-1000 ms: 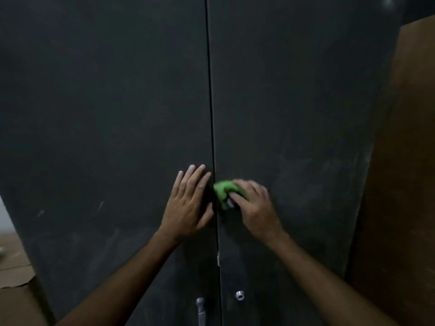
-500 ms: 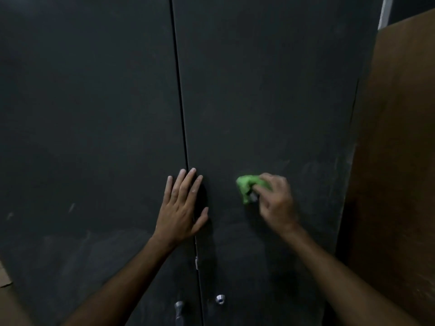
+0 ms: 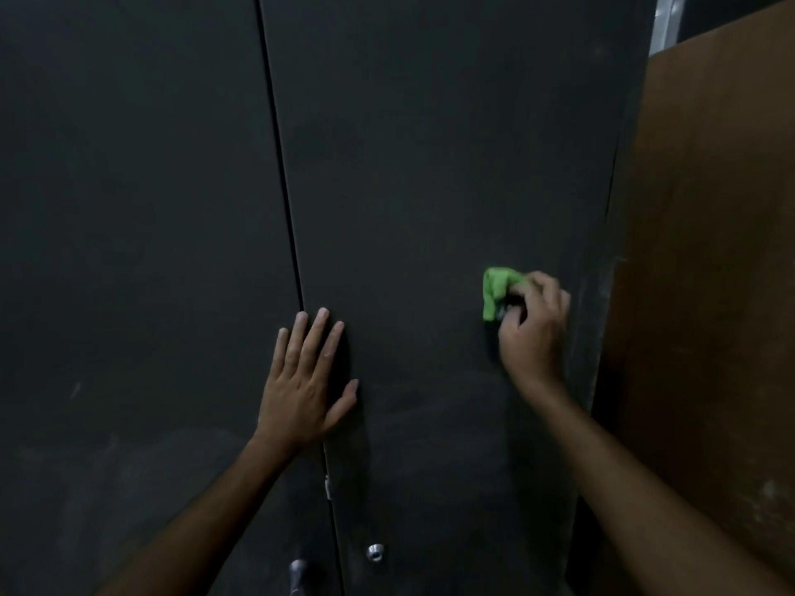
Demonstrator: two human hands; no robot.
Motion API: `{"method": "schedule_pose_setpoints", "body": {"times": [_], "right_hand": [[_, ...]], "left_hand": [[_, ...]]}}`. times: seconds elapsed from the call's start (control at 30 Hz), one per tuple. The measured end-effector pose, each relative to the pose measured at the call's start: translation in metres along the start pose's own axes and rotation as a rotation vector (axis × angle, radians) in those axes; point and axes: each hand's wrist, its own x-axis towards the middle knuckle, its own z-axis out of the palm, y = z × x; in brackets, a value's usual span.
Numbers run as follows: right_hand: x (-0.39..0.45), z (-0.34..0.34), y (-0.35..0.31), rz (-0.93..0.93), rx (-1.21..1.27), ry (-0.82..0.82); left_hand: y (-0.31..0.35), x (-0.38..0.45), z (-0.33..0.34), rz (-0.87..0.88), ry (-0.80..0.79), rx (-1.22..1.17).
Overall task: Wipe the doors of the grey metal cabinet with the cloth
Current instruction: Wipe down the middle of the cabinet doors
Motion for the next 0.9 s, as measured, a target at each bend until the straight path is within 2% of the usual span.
{"method": "schedule_pose_setpoints", "body": {"times": [0.03,0.1,0.2,0.23,0.27,0.37,0.43,0.5,0.6,0.63,0.67,0.7,0.8,0.83,0.9], "right_hand": [[0.010,0.002,-0.011,0.023,0.009,0.039],[-0.003,0.011,-0.028,-0.123,0.027,-0.005],[-0.068,0.011,-0.002,-0.473,-0.056,-0.289],[-0.076,0.003,0.016,-0.492,-0.088,-0.344],[-0.071,-0.006,0.032,-0.434,-0.092,-0.341],[-0.022,-0.026,0.047,-0.004,-0.103,-0.146],[0.011,-0.025,0.033,0.134,-0.096,-0.040],[0.013,-0.014,0.008,0.033,-0.025,-0.042],[-0.038,-0.005,0.015,-0.340,-0.003,-0.287],[-0.052,-0.010,0.029,-0.399,-0.043,-0.364],[-0.055,-0.018,0.046,-0.386,-0.080,-0.392],[-0.048,-0.025,0.061,-0.296,-0.097,-0.363],[0.010,-0.038,0.075,0.105,-0.130,-0.106],[0.031,-0.038,0.069,0.176,-0.111,-0.011],[0.048,-0.031,0.046,0.144,-0.062,0.047]], "left_hand": [[-0.001,-0.001,0.002,0.004,0.009,0.007],[-0.003,-0.002,0.004,0.007,0.025,0.021],[-0.004,-0.003,0.007,0.017,0.017,0.048],[-0.005,-0.003,0.008,0.022,0.019,0.054],[-0.005,-0.003,0.008,0.025,0.025,0.057],[-0.005,-0.002,0.010,0.027,0.045,0.069],[-0.004,-0.002,0.012,0.023,0.053,0.073],[-0.004,-0.002,0.012,0.022,0.062,0.073],[-0.006,-0.003,0.010,0.031,0.070,0.076],[-0.006,-0.004,0.010,0.034,0.068,0.075],[-0.006,-0.003,0.010,0.035,0.066,0.074],[-0.006,-0.003,0.010,0.035,0.064,0.073],[-0.005,-0.002,0.011,0.022,0.058,0.074],[-0.004,-0.003,0.012,0.019,0.057,0.073],[-0.003,-0.003,0.013,0.017,0.059,0.075]]}}
